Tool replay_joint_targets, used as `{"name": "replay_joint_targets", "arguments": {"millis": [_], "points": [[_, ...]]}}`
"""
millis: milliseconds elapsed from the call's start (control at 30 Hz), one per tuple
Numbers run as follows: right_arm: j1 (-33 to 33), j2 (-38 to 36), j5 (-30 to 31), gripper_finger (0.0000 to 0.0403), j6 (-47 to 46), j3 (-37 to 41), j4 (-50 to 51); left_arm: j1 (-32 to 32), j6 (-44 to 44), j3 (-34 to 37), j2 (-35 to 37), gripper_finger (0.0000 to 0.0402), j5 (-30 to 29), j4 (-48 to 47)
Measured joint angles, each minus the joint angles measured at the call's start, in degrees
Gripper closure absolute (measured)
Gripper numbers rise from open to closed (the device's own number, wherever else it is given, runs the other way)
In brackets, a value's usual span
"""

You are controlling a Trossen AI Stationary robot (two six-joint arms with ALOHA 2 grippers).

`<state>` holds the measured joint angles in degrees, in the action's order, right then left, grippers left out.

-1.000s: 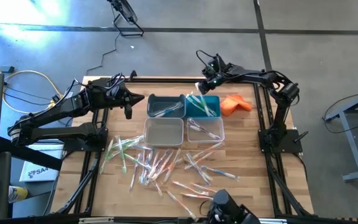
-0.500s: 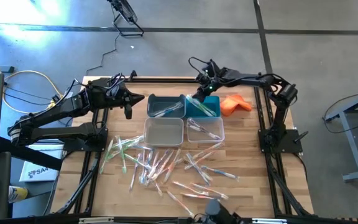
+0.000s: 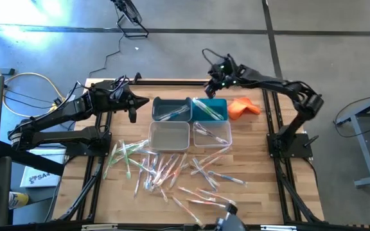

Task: Pick & Place Toothbrushes
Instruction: Put the blue toothbrush into the dark blue bin

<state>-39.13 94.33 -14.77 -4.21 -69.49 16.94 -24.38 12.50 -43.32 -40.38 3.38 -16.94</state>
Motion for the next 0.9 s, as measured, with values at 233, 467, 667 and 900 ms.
{"name": "replay_joint_targets", "arguments": {"millis": [233,467,667,900], "points": [[0.04,-11.95,1.31,0.0401,-2.17,0.00,1.96,0.00,-0.19,0.01,0.02,0.0402,-0.13,-0.02],[1.61,-22.40,3.15,0.0401,-4.74,0.00,5.03,0.01,-0.19,0.00,0.02,0.0402,-0.13,0.04],[5.24,-29.16,7.87,0.0401,-4.76,0.00,11.03,0.00,-0.19,0.01,0.02,0.0402,-0.11,0.03],[11.46,-33.59,12.82,0.0401,-7.53,0.00,18.21,0.00,-0.19,0.01,0.02,0.0402,-0.09,0.03]]}}
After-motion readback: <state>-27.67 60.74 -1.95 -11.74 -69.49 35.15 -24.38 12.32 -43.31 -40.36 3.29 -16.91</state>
